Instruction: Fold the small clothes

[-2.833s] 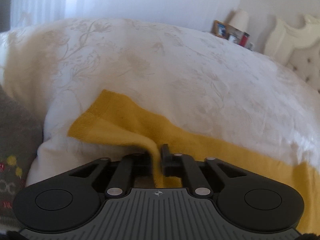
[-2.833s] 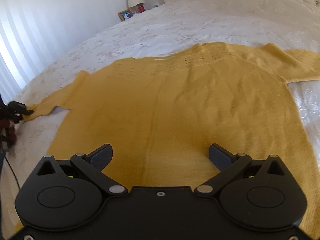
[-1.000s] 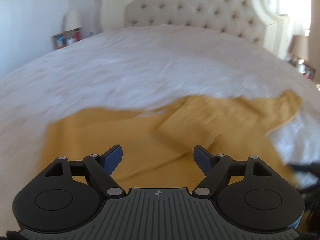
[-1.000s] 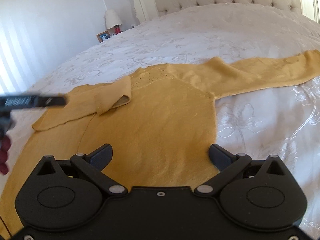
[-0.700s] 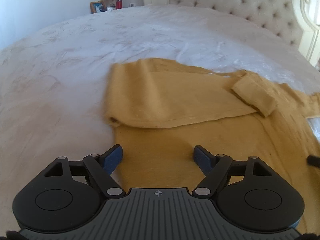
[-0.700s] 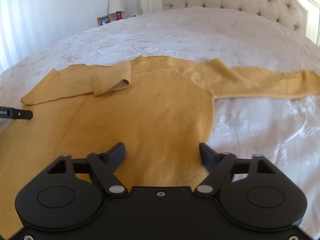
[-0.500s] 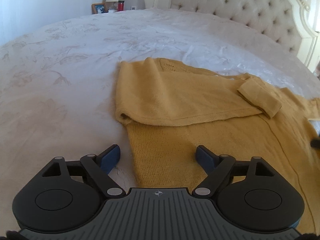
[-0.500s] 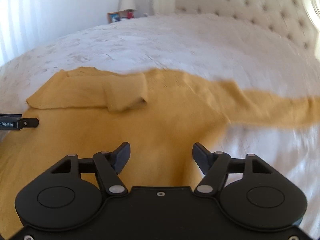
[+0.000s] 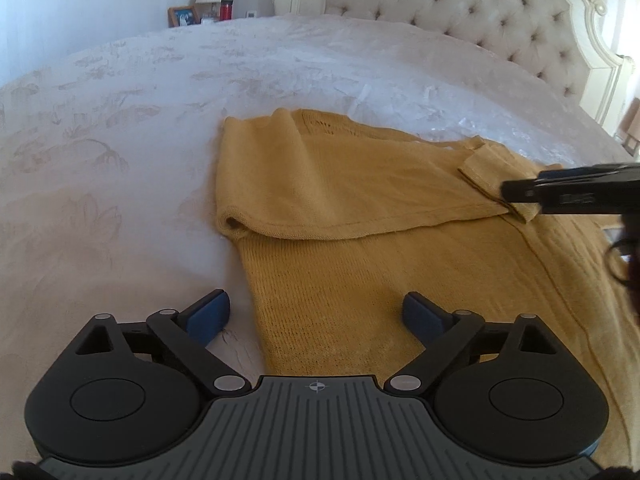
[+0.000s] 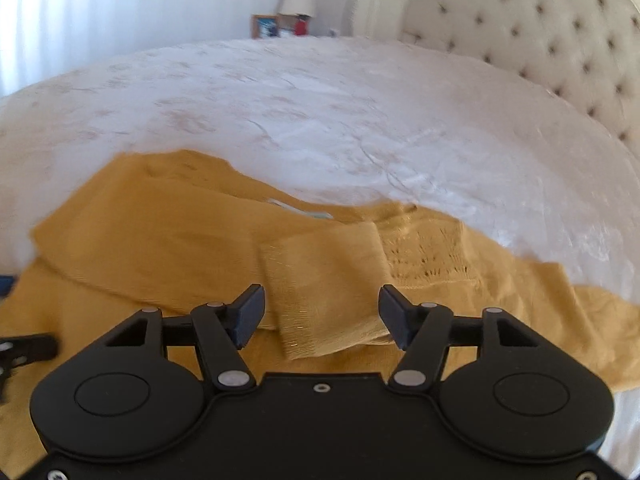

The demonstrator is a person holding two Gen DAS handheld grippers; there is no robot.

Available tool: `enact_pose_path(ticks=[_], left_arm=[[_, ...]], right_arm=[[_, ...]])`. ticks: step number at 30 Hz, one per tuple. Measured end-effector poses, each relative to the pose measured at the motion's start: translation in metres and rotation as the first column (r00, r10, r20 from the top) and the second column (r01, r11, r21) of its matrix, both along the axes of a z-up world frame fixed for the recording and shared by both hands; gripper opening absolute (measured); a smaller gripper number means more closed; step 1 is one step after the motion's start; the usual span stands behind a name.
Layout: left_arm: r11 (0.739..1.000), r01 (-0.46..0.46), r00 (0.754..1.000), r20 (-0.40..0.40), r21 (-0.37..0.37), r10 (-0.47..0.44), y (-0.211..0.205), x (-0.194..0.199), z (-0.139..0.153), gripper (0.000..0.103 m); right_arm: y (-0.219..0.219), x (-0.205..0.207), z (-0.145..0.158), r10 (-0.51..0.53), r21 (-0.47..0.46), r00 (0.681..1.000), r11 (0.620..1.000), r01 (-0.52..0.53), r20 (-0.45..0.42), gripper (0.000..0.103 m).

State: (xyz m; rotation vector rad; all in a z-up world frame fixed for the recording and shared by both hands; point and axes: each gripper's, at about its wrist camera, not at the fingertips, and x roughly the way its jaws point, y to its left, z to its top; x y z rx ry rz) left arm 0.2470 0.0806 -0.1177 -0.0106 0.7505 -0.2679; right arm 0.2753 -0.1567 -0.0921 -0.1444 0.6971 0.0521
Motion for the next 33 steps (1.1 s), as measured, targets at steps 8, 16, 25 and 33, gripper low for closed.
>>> enact_pose_path(ticks=[8, 16, 25, 33], left_arm=[[0.999, -0.011, 1.000, -0.012, 0.030, 0.011, -0.006, 0.000, 0.000, 0.093], [1.000, -0.014, 1.000, -0.013, 0.013, 0.014, -0.002, 0.000, -0.001, 0.093], [1.000, -0.021, 1.000, -0.008, 0.003, 0.021, 0.000, -0.001, -0.001, 0.094], [1.000, -0.021, 1.000, -0.010, -0.002, 0.021, 0.001, 0.000, -0.001, 0.094]], right_arm=[[-0.007, 0.006, -0.013, -0.043, -0.046, 0.999, 0.998, 0.042, -0.022, 0.068], [-0.031, 0.014, -0.002, -0.081, 0.019, 0.996, 0.996, 0.082, -0.044, 0.020], [-0.087, 0.014, 0.008, -0.211, 0.170, 0.973, 0.959, 0.225, -0.095, 0.019], [-0.109, 0.012, 0.007, -0.261, 0.209, 0.961, 0.938, 0.276, -0.096, 0.026]])
